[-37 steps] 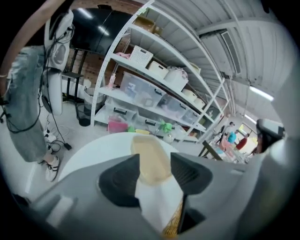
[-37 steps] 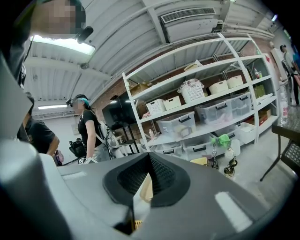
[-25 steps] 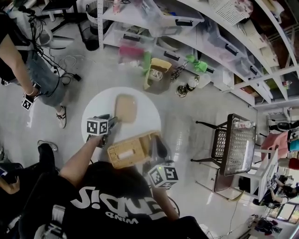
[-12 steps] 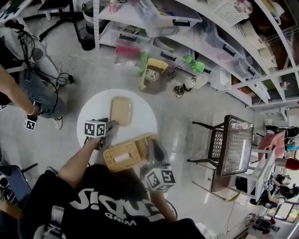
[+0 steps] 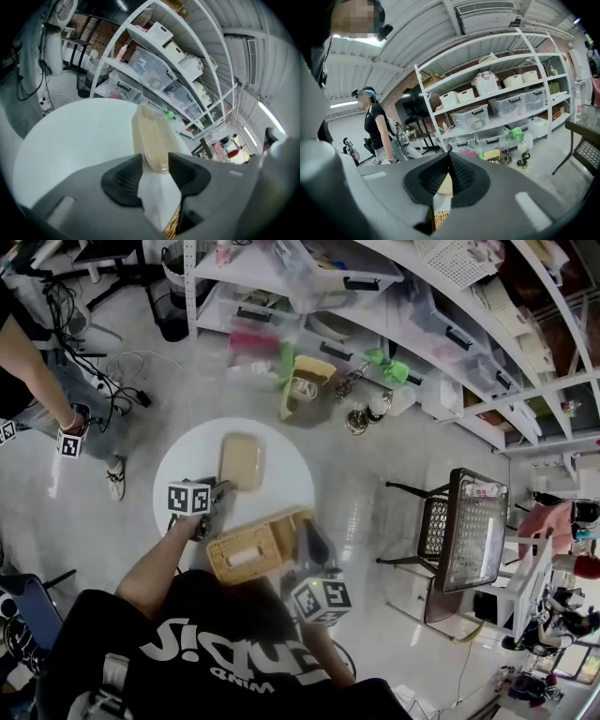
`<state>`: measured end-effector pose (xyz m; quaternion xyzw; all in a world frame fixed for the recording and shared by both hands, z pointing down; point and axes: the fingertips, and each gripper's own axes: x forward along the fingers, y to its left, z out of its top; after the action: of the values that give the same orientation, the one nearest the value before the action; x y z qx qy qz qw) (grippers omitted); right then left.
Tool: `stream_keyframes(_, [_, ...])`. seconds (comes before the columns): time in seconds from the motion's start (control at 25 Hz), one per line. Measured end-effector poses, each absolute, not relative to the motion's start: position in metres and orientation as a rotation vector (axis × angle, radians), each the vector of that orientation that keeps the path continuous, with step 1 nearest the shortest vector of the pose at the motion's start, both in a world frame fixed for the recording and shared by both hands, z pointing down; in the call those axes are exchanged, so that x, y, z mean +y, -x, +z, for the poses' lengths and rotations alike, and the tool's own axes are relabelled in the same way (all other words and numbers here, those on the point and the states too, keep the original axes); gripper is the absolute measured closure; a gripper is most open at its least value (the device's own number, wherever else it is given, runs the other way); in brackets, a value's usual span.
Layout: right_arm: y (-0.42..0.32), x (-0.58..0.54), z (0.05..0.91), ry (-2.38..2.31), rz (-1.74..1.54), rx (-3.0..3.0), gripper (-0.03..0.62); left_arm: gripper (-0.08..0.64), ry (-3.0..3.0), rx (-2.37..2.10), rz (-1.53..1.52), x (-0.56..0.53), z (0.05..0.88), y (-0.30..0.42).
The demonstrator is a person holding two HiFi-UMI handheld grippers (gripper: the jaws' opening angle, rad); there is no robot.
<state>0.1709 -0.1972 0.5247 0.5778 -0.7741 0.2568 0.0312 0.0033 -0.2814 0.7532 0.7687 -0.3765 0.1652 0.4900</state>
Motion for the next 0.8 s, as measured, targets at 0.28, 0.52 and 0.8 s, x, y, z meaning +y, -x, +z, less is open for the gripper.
stream_keyframes(0.28, [-0.165,-0.191,0.524,-1.775,0.786,-2.391,0.598,0.402,-1.875,-0.927,0.395,-0.279,0.748,0.002])
stream_keyframes(0.52, [-0.163,-0.184,0.523,-1.778,0.786,-2.398,0.598,0.416,-1.89,-0.936,0.392,-0.274,0.741,0.004])
stream_keyframes(0.8, [-0.159,-0.176,0.516,-1.778,0.774,-2.411,0.597,0.443,-1.908,-0.943,0.372,-0.269,0.728,0.006])
